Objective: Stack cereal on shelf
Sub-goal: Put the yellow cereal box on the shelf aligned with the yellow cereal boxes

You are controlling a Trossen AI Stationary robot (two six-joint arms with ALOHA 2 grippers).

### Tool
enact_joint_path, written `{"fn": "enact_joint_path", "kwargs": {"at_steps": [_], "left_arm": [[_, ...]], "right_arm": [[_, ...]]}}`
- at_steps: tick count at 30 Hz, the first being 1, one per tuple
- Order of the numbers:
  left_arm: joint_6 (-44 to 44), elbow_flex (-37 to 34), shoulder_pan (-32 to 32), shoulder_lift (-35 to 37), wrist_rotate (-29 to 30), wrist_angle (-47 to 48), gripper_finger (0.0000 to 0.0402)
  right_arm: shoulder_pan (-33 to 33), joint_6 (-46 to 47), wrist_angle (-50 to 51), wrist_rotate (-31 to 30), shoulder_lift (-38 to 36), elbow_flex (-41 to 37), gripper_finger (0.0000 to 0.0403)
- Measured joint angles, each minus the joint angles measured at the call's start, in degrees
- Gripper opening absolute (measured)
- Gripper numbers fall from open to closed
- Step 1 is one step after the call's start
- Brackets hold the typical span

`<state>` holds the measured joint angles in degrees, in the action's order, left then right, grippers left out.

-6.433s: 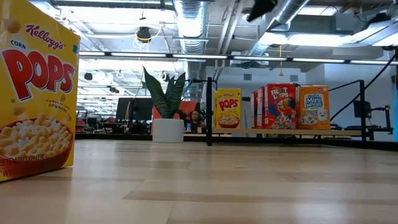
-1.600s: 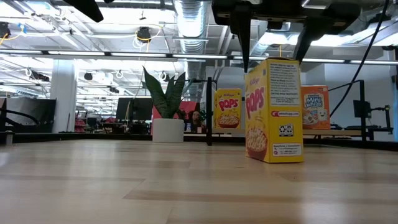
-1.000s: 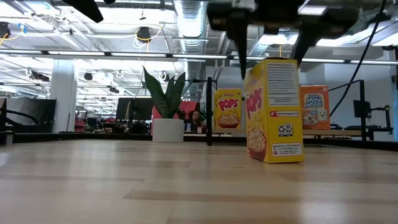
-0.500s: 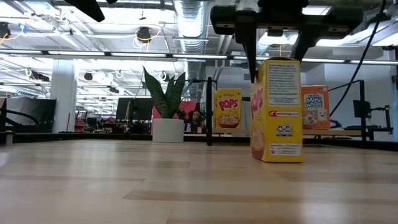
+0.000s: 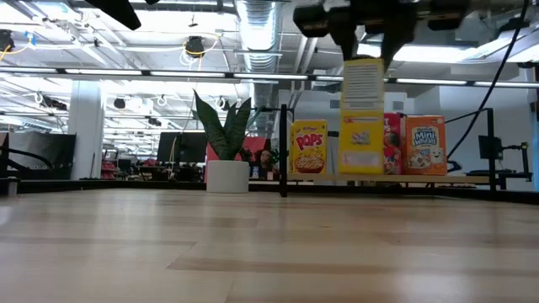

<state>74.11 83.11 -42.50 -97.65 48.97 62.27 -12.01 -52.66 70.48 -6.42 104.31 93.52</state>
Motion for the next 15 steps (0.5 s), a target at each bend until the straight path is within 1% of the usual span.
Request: {"fn": "enact_joint_path", "kwargs": {"at_steps": [2, 7, 9, 15], "left_arm": [[0.46, 0.0, 0.02, 0.0, 0.08, -0.03, 0.0286], [2.35, 0.0, 0.15, 0.0, 0.8, -0.05, 0.0286], [3.0, 0.0, 0.17, 0.0, 1.01, -0.06, 0.0286], [3.62, 0.0, 1.01, 0.0, 1.37, -0.17, 0.0286]], "right_arm": [[3.12, 2.93, 2.17, -0.3, -1.36, 0.38, 0.0143], [13.8, 9.36, 5.56, -0.73, -2.87, 2.95, 0.0157], [17.96, 10.82, 5.56, -1.87, -2.98, 4.76, 0.0158], [28.14, 18.06, 2.6, -1.41, -2.76, 9.81, 0.0149]]}}
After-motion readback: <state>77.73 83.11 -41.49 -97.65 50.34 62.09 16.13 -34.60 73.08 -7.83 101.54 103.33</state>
